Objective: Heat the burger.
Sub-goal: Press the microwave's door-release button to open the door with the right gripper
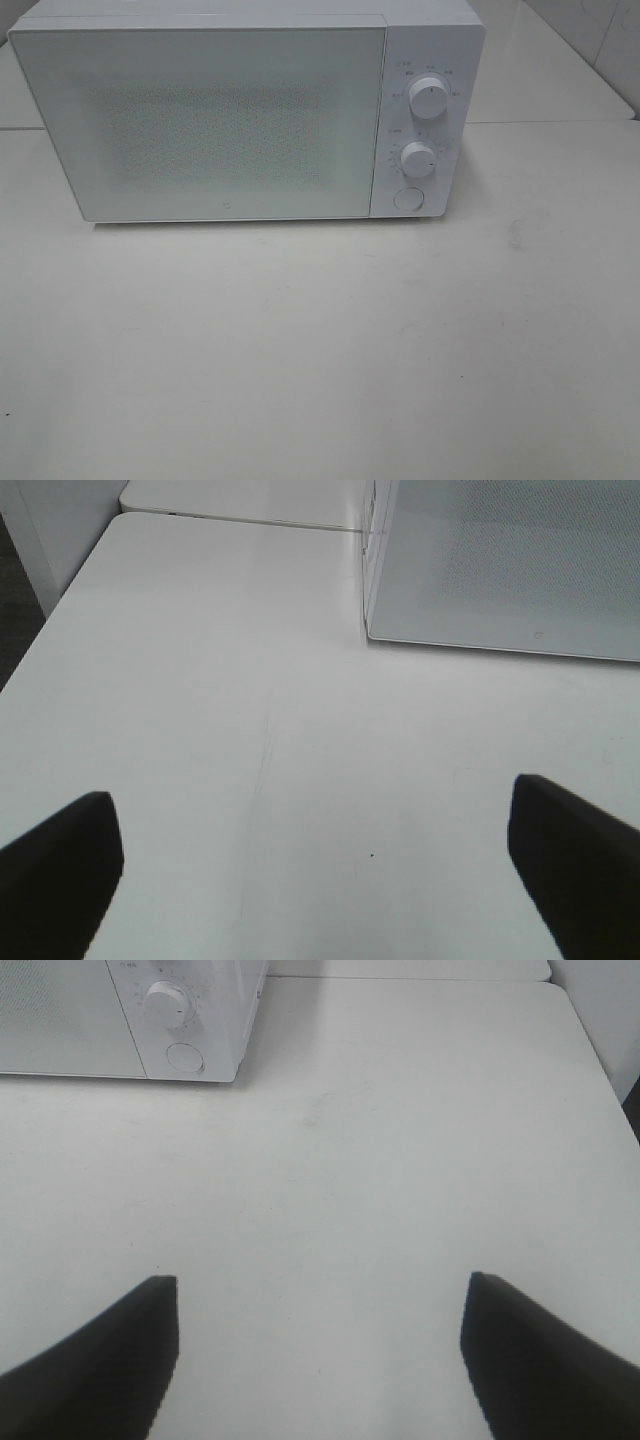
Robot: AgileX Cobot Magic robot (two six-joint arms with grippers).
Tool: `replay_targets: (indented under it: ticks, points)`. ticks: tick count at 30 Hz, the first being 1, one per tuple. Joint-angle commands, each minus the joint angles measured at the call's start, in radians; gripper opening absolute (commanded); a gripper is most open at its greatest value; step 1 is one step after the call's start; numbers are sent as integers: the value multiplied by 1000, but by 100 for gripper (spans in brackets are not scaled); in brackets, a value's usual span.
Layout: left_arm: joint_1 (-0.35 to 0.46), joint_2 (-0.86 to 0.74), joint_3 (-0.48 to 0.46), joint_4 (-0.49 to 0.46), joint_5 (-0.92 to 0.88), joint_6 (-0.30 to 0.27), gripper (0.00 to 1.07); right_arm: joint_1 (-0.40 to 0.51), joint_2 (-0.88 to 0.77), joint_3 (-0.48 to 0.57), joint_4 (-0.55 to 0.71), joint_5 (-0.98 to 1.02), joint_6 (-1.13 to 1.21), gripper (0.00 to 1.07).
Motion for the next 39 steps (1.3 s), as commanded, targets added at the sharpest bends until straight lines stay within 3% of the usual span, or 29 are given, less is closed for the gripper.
replay_targets:
  ticks: [1, 14, 39]
  points:
    - [1, -22, 3, 4, -6, 2, 100, -5, -27, 2, 2, -5, -5, 75]
    - [1, -22, 3, 4, -6, 2, 100, -5, 5, -40, 2, -53, 0, 75]
    - [1, -22, 3, 4, -6, 2, 100, -5, 491, -39, 4, -539, 7, 75]
